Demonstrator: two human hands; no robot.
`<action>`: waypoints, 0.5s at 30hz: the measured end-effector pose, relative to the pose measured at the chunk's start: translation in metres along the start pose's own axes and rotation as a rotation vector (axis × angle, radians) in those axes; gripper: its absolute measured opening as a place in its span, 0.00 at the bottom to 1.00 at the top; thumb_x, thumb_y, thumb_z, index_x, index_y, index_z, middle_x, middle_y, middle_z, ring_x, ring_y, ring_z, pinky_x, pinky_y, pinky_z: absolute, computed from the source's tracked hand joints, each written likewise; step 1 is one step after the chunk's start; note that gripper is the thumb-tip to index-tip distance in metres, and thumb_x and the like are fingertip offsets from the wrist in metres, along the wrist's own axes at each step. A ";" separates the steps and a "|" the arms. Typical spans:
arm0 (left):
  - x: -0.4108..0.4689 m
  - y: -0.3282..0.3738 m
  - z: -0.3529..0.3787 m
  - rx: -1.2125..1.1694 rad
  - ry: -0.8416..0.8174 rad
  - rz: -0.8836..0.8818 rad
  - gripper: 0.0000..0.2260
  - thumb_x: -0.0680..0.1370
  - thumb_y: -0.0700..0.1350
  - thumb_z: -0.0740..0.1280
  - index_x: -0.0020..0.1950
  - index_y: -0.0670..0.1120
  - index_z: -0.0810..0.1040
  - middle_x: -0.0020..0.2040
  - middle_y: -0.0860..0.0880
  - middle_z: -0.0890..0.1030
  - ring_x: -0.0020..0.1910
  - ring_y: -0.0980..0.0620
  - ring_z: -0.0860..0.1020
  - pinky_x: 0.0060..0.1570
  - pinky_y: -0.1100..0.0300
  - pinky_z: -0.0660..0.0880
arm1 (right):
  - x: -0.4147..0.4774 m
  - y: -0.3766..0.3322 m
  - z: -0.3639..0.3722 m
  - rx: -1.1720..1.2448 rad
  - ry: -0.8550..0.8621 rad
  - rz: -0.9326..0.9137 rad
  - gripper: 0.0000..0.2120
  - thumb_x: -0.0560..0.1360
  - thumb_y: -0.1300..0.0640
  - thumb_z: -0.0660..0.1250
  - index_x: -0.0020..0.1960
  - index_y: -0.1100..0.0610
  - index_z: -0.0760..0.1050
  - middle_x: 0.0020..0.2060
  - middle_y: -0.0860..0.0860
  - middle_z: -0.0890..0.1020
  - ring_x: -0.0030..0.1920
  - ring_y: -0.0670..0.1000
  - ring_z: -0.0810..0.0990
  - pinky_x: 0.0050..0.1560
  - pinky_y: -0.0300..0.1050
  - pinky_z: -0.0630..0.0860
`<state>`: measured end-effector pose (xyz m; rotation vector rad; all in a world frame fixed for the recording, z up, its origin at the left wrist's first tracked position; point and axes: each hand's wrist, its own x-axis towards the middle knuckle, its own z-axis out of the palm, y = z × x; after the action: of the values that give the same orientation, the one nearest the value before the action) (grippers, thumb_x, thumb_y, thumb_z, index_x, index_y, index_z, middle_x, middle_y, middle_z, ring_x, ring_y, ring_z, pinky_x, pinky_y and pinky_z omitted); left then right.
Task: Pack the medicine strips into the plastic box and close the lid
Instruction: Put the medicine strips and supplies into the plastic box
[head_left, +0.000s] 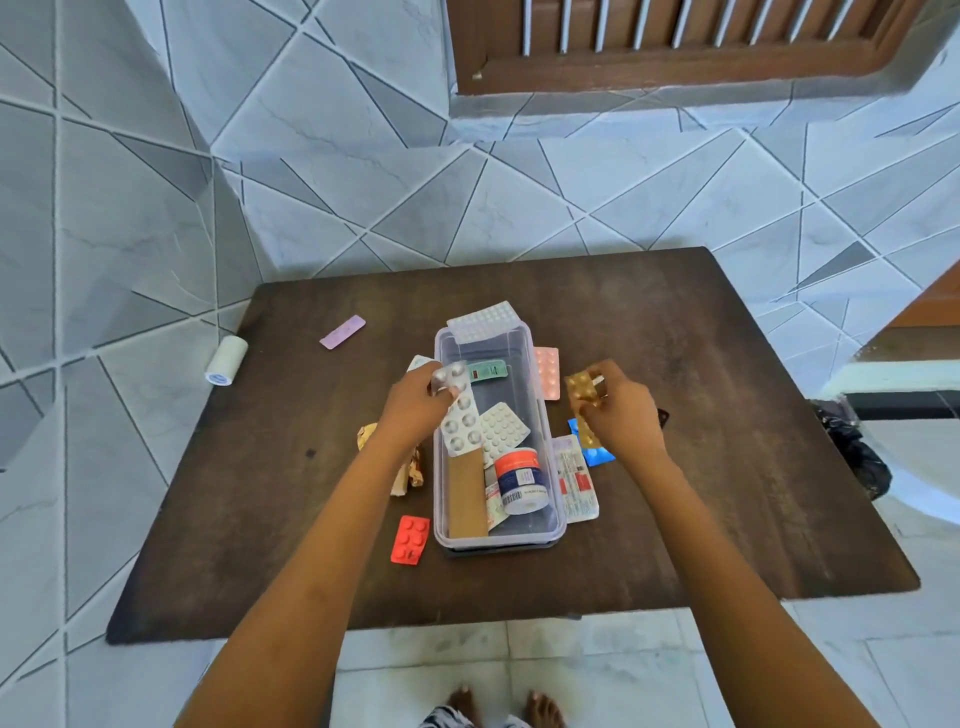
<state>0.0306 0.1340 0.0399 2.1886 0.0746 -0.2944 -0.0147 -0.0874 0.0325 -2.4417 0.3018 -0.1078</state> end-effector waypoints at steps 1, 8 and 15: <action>0.009 0.004 0.001 0.000 0.013 0.023 0.14 0.78 0.40 0.63 0.63 0.44 0.72 0.63 0.43 0.77 0.60 0.44 0.77 0.57 0.51 0.76 | 0.008 -0.014 -0.003 0.078 0.020 -0.041 0.14 0.73 0.64 0.66 0.58 0.62 0.70 0.48 0.62 0.82 0.47 0.63 0.81 0.42 0.48 0.74; 0.063 0.009 0.011 0.232 0.046 0.166 0.18 0.76 0.36 0.63 0.65 0.44 0.71 0.62 0.39 0.78 0.57 0.40 0.78 0.54 0.54 0.75 | 0.057 -0.055 0.050 -0.107 -0.138 -0.179 0.12 0.77 0.63 0.60 0.60 0.63 0.71 0.53 0.63 0.81 0.53 0.62 0.80 0.52 0.49 0.75; 0.088 -0.009 0.039 0.565 -0.109 0.161 0.15 0.77 0.39 0.63 0.65 0.44 0.71 0.63 0.41 0.77 0.59 0.43 0.78 0.58 0.53 0.75 | 0.071 -0.040 0.084 -0.231 -0.256 -0.243 0.16 0.76 0.64 0.60 0.64 0.60 0.71 0.61 0.60 0.78 0.57 0.59 0.79 0.59 0.47 0.74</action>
<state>0.1070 0.1038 -0.0103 2.7113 -0.2768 -0.3757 0.0746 -0.0227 -0.0076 -2.6755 -0.1024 0.1420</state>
